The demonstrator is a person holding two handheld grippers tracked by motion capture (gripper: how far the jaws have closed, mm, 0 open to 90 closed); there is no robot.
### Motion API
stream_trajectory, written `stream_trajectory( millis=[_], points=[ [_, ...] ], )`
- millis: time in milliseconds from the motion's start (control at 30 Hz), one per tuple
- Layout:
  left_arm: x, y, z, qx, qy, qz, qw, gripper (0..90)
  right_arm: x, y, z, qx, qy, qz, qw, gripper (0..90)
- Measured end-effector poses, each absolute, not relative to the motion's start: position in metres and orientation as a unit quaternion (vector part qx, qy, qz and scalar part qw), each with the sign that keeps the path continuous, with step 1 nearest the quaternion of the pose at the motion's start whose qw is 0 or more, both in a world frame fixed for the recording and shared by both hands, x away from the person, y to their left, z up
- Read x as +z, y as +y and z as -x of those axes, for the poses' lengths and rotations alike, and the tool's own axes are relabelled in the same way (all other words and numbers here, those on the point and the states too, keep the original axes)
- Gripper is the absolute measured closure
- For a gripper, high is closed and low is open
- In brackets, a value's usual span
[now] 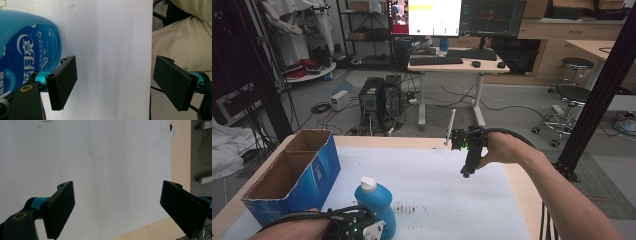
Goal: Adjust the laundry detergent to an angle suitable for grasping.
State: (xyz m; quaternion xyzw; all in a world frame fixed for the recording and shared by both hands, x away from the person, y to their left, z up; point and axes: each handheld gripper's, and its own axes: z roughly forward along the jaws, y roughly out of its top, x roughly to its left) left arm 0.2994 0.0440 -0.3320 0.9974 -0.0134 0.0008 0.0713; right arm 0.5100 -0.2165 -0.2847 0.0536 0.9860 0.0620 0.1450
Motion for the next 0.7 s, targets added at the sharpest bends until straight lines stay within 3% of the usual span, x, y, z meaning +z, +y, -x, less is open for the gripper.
stream_trajectory(
  millis=[700],
  points=[
    [-0.3270, 0.0443, -0.2906, 0.008, -0.013, -0.997, 0.076, 19.6, -0.2844, -0.2118, -0.5031, 0.052, 0.986, -0.053, 0.147, 11.7]
  ],
)
